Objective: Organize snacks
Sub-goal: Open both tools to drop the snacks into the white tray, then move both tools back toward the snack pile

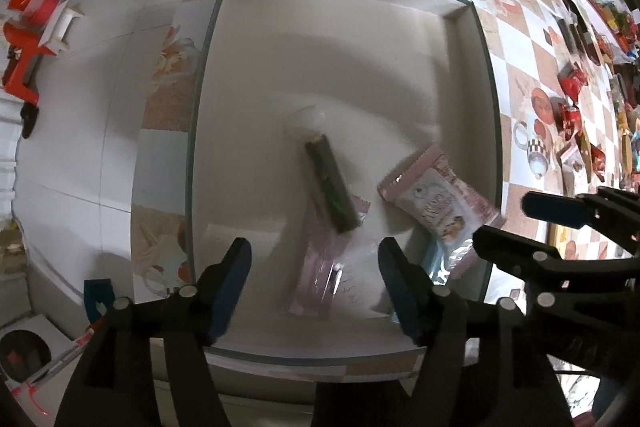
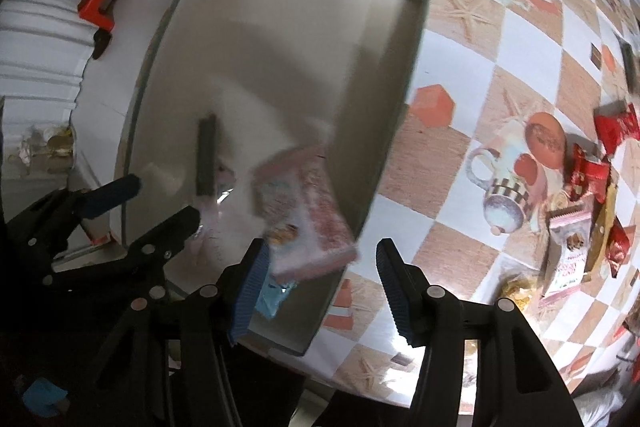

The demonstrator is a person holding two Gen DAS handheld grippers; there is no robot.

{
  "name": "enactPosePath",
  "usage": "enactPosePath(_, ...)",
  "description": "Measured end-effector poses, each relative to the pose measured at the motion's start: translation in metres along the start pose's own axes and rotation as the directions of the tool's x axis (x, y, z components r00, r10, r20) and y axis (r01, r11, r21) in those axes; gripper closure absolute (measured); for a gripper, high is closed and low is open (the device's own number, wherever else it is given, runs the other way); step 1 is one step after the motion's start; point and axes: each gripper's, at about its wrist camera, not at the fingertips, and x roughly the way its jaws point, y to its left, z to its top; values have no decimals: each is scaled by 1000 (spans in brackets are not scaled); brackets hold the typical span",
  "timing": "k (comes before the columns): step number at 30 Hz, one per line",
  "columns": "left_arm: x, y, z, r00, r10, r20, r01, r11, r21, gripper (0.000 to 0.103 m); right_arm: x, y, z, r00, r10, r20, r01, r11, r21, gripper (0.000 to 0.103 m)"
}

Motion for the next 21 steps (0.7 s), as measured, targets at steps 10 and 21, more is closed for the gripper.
enactPosePath(10,-4,-17,12,1000,13,9,-14,999,43,26,-6,-41,-5,999,-45,14,43,993,107,17)
enactPosePath(21,-9,-71,24,1000,9,17,-12,985,170,25,-2,-115,-35,999,-54,-5,53,954,294,0)
